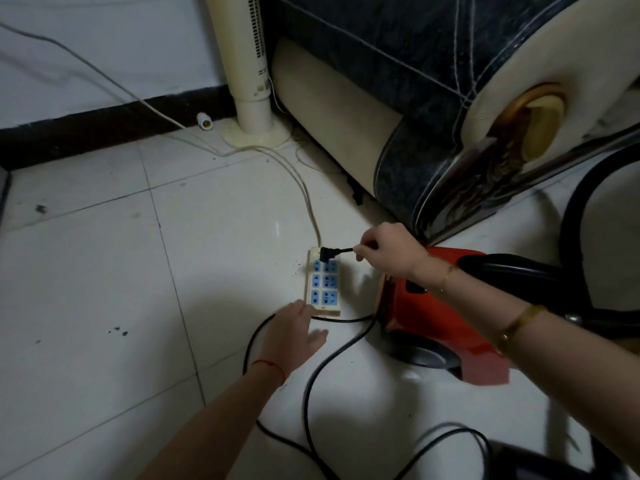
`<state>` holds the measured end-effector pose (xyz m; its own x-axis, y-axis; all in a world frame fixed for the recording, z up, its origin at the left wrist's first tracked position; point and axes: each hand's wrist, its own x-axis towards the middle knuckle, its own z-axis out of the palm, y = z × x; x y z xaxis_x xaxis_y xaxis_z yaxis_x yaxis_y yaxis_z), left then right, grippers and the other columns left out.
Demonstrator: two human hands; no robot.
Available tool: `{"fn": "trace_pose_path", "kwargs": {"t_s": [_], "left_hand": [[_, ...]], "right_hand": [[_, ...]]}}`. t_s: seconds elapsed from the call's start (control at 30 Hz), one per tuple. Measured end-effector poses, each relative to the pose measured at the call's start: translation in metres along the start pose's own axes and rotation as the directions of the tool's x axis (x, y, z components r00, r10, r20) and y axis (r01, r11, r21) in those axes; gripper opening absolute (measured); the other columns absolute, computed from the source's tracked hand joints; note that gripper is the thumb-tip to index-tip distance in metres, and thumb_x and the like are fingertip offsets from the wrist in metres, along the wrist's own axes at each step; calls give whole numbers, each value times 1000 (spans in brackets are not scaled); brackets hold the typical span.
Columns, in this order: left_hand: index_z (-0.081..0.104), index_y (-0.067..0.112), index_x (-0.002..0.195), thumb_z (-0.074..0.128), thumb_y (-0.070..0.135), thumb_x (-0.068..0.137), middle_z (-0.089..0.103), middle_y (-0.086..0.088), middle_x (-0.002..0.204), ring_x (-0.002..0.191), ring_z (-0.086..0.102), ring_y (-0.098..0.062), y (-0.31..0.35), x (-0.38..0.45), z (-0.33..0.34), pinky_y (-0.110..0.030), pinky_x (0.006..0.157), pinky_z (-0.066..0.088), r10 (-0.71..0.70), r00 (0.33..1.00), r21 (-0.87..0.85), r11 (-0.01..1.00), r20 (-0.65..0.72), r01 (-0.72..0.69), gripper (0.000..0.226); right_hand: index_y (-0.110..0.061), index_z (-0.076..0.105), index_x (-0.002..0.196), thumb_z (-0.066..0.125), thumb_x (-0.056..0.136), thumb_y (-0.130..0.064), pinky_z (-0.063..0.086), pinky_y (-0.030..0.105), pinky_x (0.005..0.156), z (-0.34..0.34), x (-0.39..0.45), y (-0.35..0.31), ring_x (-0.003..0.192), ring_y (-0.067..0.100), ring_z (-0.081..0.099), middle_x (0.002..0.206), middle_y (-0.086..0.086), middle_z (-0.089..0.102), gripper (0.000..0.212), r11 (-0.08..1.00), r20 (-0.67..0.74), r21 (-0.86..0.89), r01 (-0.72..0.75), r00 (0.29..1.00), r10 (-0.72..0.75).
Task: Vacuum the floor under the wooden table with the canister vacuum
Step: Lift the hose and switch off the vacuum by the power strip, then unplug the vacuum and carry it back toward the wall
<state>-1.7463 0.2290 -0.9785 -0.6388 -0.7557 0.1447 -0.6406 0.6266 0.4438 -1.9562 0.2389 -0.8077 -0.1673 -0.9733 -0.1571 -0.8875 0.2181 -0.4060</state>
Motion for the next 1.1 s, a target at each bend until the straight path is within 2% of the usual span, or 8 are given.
{"fn": "trace_pose_path", "kwargs": {"t_s": [0.13,0.3,0.43,0.57,0.7,0.87,0.97,1.1], "left_hand": [[60,16,81,66,60,66,57,3,79,73,52,-14,17,-33,0,-23,64,37,-70,982,30,997,177,65,48],[58,14,94,57,46,77,59,-3,98,93,57,-21,22,-58,18,-29,78,41,-187,920,232,966,344,109,36],[55,15,86,52,35,84,62,-6,96,91,60,-24,22,-71,22,-30,73,42,-314,884,205,945,347,255,20],[58,10,99,55,40,85,61,-6,103,98,58,-23,15,-73,11,-31,81,43,-487,854,213,868,181,449,33],[33,2,139,64,56,77,41,-15,138,128,39,-27,5,-79,-3,-33,105,35,-721,681,288,684,127,671,87],[26,-3,139,78,60,60,37,-19,141,131,37,-31,-9,-91,-20,-36,108,36,-927,339,181,365,163,913,114],[28,-7,137,80,51,65,45,-19,135,122,49,-31,-16,-95,-21,-33,92,47,-934,227,13,240,275,971,107],[58,-8,113,70,28,82,63,-19,108,100,61,-32,-14,-87,-13,-33,74,48,-880,264,-213,192,394,958,49]], "right_hand": [[-16,72,84,53,92,-24,33,13,52,5,-34,-6,53,0,50,57,-16,51,22,986,-89,128,108,991,-97],[-14,68,92,49,95,-18,33,15,55,13,-50,-9,61,-10,50,61,-21,48,20,952,-174,205,228,966,-194],[-17,67,94,48,97,-20,33,7,60,15,-52,-15,66,-15,50,62,-24,49,20,923,-233,276,266,951,-204],[-21,67,92,48,97,-22,32,8,58,19,-53,-21,63,-7,51,61,-17,52,20,909,-260,315,272,946,-193],[-21,67,92,47,96,-22,37,25,65,29,-51,-22,72,9,54,77,-5,65,20,922,-211,287,260,956,-204],[-22,66,92,46,96,-23,43,30,69,41,-49,-21,77,14,57,82,-4,66,21,931,-178,270,246,963,-203],[-21,66,92,47,96,-22,37,26,64,45,-49,-22,71,11,54,72,-8,60,20,926,-178,298,230,967,-183],[-19,68,92,47,96,-22,34,13,53,40,-50,-21,58,5,48,65,-5,57,21,910,-200,366,197,971,-130]]}}
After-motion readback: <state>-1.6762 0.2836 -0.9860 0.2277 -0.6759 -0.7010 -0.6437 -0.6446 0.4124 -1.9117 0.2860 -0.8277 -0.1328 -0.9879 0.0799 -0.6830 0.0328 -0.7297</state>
